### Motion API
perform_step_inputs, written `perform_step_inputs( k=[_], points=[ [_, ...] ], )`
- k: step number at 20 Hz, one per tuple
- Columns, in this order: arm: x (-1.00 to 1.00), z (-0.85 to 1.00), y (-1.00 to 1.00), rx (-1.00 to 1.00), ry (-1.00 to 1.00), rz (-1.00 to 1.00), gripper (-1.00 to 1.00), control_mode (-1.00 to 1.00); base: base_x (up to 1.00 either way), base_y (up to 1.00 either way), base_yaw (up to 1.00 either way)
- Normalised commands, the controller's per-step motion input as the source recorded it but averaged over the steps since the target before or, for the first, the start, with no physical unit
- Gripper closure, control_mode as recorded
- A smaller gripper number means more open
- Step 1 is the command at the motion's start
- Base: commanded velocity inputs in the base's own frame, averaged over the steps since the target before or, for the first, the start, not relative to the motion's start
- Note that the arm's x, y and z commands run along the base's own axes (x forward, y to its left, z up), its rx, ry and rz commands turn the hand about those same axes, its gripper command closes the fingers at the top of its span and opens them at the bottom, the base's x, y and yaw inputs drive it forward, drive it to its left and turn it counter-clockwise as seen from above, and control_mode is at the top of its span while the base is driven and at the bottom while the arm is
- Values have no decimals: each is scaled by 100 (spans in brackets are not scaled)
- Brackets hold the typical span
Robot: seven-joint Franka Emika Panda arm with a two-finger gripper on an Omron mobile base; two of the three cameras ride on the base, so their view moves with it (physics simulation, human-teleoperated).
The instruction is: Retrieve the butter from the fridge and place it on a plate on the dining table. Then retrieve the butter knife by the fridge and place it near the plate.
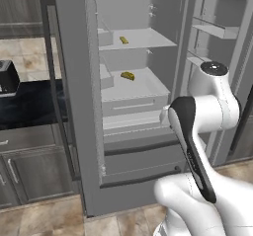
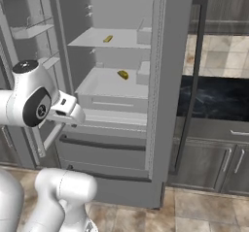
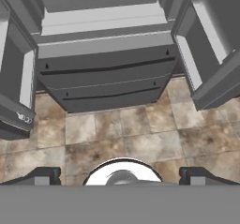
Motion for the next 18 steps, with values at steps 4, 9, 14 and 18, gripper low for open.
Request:
perform_step_inputs(
  k=[4,9,14,18],
  points=[
    [0,0,0,0,0,0,-100,100,66,-1,1],
    [0,0,0,0,0,0,-100,100,84,-9,5],
    [0,0,0,0,0,0,-100,100,81,-19,5],
    [0,0,0,0,0,0,-100,100,74,-11,3]
  ],
)
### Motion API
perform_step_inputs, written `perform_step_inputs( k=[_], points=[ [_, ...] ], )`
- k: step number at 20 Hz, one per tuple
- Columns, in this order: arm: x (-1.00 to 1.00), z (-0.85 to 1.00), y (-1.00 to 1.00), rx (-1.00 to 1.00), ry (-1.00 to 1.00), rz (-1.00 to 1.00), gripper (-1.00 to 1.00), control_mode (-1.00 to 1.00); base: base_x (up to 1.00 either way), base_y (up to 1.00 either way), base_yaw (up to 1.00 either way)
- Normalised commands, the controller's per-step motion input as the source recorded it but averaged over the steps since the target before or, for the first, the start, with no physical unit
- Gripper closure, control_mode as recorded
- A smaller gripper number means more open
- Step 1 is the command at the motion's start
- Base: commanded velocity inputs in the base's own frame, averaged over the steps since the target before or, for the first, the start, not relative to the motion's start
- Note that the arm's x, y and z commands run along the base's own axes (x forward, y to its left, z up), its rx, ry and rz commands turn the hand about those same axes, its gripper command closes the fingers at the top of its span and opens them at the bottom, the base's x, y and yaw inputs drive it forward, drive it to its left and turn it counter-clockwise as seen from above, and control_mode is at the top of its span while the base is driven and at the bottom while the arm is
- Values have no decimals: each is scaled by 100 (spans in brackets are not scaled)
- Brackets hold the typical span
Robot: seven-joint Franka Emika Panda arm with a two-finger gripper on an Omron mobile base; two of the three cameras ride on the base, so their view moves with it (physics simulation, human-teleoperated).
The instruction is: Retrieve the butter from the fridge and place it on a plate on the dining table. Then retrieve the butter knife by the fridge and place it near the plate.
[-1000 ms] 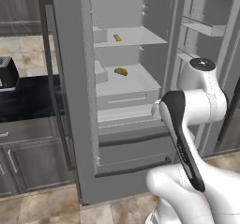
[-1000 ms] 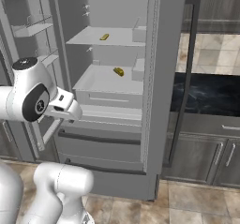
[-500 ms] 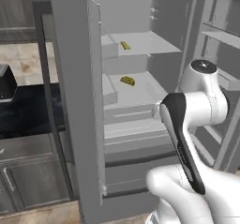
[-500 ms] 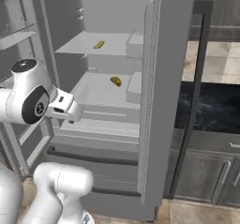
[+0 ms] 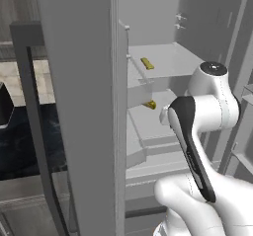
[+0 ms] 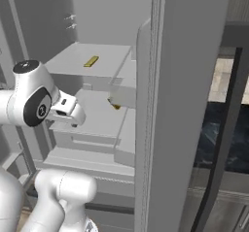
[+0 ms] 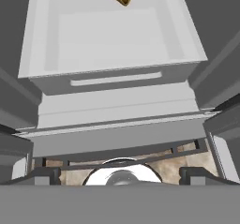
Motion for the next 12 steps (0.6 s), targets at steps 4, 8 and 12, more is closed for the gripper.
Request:
perform_step_inputs(
  k=[4,8,12],
  points=[
    [0,0,0,0,0,0,-100,100,66,-1,1],
    [0,0,0,0,0,0,-100,100,78,-4,0],
    [0,0,0,0,0,0,-100,100,41,-4,1]
  ],
)
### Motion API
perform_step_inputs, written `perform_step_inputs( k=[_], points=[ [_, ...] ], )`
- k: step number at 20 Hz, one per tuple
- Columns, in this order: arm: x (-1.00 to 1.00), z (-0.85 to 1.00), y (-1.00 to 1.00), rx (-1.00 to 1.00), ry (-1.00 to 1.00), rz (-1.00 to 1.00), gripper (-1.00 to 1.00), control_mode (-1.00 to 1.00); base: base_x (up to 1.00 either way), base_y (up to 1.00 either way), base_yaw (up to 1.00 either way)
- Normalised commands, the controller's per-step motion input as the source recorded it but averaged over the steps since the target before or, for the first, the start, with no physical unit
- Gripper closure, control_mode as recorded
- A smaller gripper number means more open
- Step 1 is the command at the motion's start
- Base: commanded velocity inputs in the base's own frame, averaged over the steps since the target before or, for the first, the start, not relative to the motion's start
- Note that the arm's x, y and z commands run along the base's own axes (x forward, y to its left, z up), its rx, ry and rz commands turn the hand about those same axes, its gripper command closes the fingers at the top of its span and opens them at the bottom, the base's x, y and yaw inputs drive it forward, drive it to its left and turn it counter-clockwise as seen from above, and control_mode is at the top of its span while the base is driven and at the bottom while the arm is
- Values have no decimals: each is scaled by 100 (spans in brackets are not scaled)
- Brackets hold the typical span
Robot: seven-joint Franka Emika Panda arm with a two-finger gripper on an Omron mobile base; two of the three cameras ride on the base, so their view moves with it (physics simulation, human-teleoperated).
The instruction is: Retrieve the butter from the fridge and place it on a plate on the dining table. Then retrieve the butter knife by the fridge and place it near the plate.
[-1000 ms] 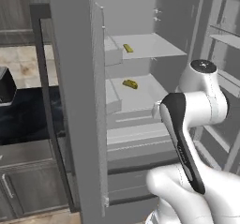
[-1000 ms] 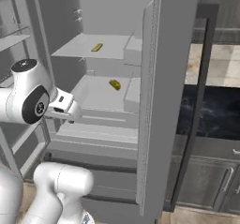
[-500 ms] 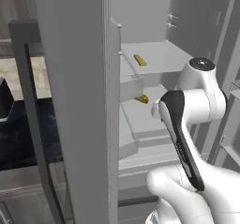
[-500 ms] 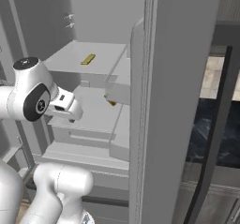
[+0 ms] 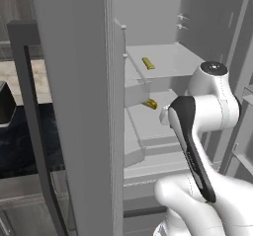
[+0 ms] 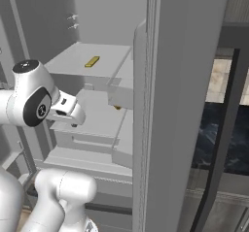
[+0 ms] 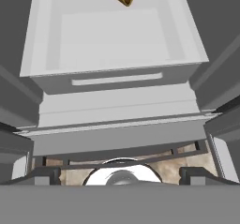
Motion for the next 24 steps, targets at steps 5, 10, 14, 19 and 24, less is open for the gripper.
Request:
perform_step_inputs(
  k=[5,10,14,19,24],
  points=[
    [0,0,0,0,0,0,-100,100,2,0,0],
    [4,8,0,0,-2,0,-100,-100,1,0,0],
    [18,48,0,0,-13,0,-100,-100,0,0,0],
    [18,53,0,-3,-9,1,-100,-100,0,0,0],
    [6,41,0,-6,-25,1,-100,-100,0,0,0]
  ],
)
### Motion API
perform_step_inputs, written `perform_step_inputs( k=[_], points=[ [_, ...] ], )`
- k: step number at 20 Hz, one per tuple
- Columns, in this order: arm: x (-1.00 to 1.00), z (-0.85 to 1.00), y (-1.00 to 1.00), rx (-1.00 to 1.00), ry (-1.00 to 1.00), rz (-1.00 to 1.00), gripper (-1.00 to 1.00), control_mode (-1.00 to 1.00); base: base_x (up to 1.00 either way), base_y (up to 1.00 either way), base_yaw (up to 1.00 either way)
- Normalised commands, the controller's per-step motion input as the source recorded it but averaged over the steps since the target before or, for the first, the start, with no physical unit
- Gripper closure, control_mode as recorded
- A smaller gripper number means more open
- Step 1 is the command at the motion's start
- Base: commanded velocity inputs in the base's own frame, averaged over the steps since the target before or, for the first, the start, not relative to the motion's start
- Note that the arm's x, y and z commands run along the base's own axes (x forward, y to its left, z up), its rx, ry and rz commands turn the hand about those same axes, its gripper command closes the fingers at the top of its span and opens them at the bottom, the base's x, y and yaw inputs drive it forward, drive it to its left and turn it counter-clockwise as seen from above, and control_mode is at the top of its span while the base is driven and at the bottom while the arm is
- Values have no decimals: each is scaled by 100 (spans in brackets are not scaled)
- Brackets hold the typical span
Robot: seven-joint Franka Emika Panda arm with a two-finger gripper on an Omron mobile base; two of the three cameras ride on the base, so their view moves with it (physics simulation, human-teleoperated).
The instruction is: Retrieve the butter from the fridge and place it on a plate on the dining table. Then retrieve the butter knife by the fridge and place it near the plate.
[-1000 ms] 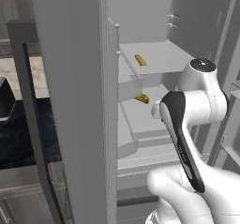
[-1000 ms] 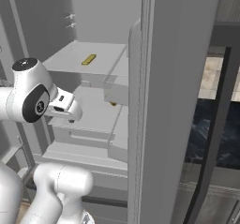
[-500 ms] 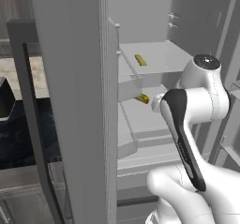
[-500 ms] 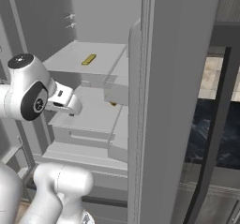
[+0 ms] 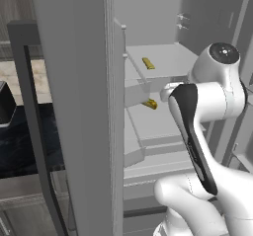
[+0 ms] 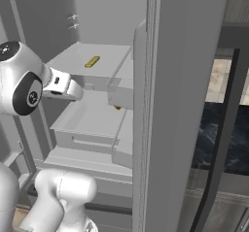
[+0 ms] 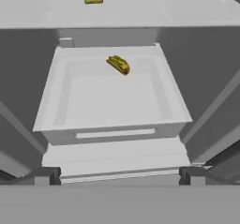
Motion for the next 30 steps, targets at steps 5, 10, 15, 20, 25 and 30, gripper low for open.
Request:
perform_step_inputs(
  k=[5,10,15,20,25,30],
  points=[
    [24,40,3,0,-18,0,-100,-100,0,0,0],
    [26,55,0,0,-7,0,-100,-100,0,0,0],
    [53,44,0,2,7,0,-100,-100,0,0,0],
    [72,0,0,1,17,0,-100,-100,0,0,0],
    [73,0,0,3,11,0,-100,-100,0,0,0],
    [63,-10,5,1,5,0,-100,-100,0,0,0]
  ],
)
